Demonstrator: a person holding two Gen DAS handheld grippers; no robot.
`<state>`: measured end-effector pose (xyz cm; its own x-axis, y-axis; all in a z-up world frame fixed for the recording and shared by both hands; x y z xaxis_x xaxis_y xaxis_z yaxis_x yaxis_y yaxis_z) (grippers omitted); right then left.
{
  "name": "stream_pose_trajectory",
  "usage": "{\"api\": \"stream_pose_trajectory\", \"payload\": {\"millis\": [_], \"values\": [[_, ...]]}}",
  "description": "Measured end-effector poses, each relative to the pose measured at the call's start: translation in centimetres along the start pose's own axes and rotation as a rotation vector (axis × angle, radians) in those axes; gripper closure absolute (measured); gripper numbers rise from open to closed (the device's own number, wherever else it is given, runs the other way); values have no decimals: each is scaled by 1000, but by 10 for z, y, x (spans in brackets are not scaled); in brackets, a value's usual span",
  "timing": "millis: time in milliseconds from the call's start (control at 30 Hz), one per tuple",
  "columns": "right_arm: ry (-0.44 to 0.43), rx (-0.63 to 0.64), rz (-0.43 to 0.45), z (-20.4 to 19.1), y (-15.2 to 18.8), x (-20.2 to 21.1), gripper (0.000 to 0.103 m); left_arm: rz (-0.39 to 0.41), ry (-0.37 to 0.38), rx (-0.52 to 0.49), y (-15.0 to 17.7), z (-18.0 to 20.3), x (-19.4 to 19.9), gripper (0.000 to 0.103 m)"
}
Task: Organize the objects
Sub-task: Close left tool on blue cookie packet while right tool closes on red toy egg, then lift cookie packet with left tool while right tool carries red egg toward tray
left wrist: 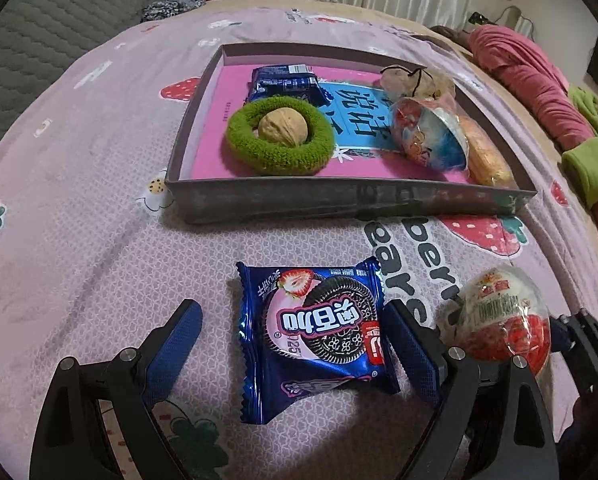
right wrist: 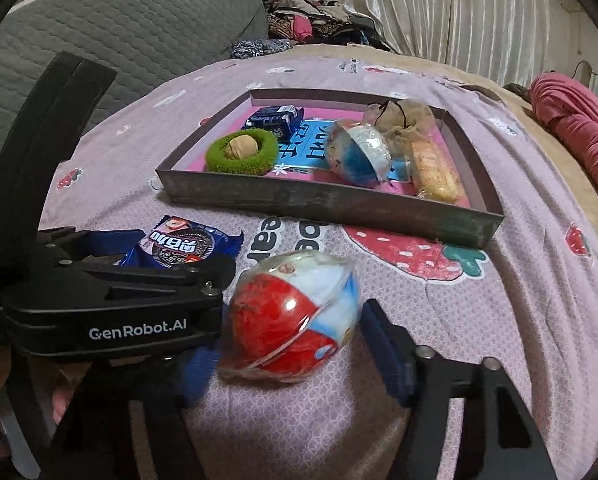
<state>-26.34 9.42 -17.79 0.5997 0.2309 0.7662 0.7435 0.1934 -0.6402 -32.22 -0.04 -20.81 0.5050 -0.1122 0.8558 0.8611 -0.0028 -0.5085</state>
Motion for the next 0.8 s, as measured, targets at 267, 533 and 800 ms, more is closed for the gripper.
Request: {"api": "stream_pose_trajectory", "payload": {"millis": [267,533,800], "values": [[-15,5,21,0,2,9,45,-13,19,-11,3,5,4,42],[-34,-6,34,4,3,27,45,0,47,15,9,3,16,46],[-35,-12,62,5,4,52,45,45,12,7,20,1,47,47]]}}
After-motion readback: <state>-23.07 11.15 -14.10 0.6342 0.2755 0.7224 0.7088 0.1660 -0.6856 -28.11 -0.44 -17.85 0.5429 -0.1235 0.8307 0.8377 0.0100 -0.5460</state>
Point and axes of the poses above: each gripper's, at about its wrist camera, not at the fingertips, and x roughly against the way its jaws point, z to its right, y to its underside, the point moved 10 cm from there along -x, roughly the way its jaws point
